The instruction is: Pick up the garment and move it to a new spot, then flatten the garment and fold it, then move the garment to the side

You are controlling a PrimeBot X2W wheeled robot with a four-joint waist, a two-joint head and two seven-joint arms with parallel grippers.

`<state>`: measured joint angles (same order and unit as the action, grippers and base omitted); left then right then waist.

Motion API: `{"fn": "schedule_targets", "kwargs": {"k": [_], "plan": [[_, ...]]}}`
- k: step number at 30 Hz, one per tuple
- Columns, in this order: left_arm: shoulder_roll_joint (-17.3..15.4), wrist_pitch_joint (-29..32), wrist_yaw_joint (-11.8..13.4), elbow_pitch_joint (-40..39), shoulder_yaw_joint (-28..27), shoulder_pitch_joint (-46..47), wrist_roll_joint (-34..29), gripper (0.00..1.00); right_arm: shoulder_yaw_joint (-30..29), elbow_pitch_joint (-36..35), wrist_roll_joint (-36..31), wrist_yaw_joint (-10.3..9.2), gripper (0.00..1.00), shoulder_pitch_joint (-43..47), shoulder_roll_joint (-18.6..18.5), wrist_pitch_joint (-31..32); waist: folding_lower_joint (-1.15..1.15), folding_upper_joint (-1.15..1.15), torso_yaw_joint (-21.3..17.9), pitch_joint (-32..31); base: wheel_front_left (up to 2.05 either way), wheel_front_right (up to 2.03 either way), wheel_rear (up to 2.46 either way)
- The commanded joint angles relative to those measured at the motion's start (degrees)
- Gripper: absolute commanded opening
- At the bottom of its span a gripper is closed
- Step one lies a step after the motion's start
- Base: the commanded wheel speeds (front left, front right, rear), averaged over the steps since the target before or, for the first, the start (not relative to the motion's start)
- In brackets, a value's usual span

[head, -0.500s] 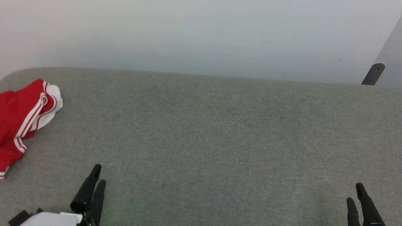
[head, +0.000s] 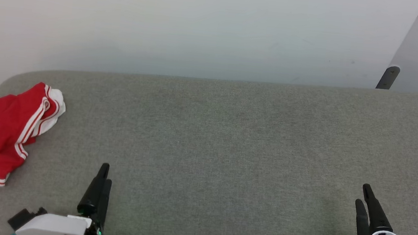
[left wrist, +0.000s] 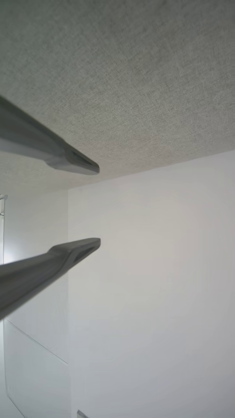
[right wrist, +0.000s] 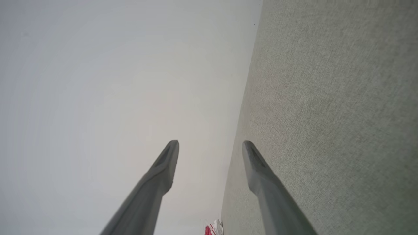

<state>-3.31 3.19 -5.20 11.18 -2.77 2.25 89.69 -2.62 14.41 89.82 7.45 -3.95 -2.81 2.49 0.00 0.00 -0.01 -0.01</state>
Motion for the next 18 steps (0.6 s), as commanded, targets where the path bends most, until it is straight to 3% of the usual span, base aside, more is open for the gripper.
{"fn": "schedule_targets", "kwargs": {"k": [1,18], "plan": [[-0.82,-0.68,0.36,-1.79,0.59,0.76,-1.31,1.0,0.75,-1.12,-1.28,0.02,1.0,-1.27,-0.53,-0.65,0.0,0.0,0.02,-0.03,0.0,0.0,0.0],[-5.47,-5.53,4.71,-4.45,5.71,0.16,-16.3,1.0,2.4,-1.34,-18.02,0.03,1.0,-1.92,-0.98,-3.59,0.0,0.0,0.18,-0.46,0.0,0.0,0.0]]}}
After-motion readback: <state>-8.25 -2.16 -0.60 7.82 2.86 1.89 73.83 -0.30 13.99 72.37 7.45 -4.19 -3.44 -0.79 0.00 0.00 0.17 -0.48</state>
